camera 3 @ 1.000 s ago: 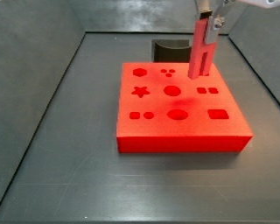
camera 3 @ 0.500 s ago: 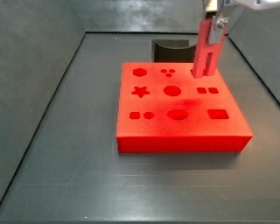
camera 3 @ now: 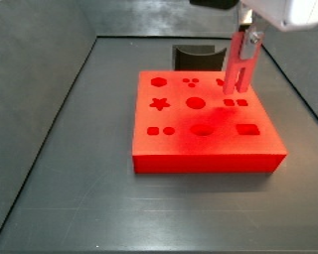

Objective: Insert the double-square object.

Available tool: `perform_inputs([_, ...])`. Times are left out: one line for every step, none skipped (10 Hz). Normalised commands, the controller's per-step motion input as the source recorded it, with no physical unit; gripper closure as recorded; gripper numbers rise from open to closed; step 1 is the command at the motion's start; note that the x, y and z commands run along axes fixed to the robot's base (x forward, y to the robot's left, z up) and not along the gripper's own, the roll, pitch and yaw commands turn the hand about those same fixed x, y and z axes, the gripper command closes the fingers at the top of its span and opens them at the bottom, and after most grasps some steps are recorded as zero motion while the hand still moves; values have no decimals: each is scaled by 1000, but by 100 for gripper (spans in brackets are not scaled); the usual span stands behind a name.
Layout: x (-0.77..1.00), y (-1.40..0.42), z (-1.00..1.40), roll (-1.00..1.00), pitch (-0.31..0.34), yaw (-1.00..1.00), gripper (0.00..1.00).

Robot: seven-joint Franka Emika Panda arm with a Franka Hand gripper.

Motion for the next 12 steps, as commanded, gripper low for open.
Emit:
perform_inputs([491,0,-177,217,350,-203,100])
perform_inputs([140,0,-86,144,340,-471,100])
perform_inputs([197,0,0,104,311,-463,100])
perform_inputs([280,0,0,86,287,-426,100])
perform_inputs([431,-11,17,61,299,-291,100])
perform_inputs([571,-74,0,37,309,-166,100])
perform_inputs([480,-40,0,13,271,0,100])
perform_inputs([311,-49,0,1,183,89,100])
perform_inputs([277,-80,-6,13,161,171,100])
perform_inputs([357,-89,-60,0,157,180,100])
perform_inputs([357,-31,-94,0,149,134,100])
perform_inputs([251,0,-109,0,156,60,100])
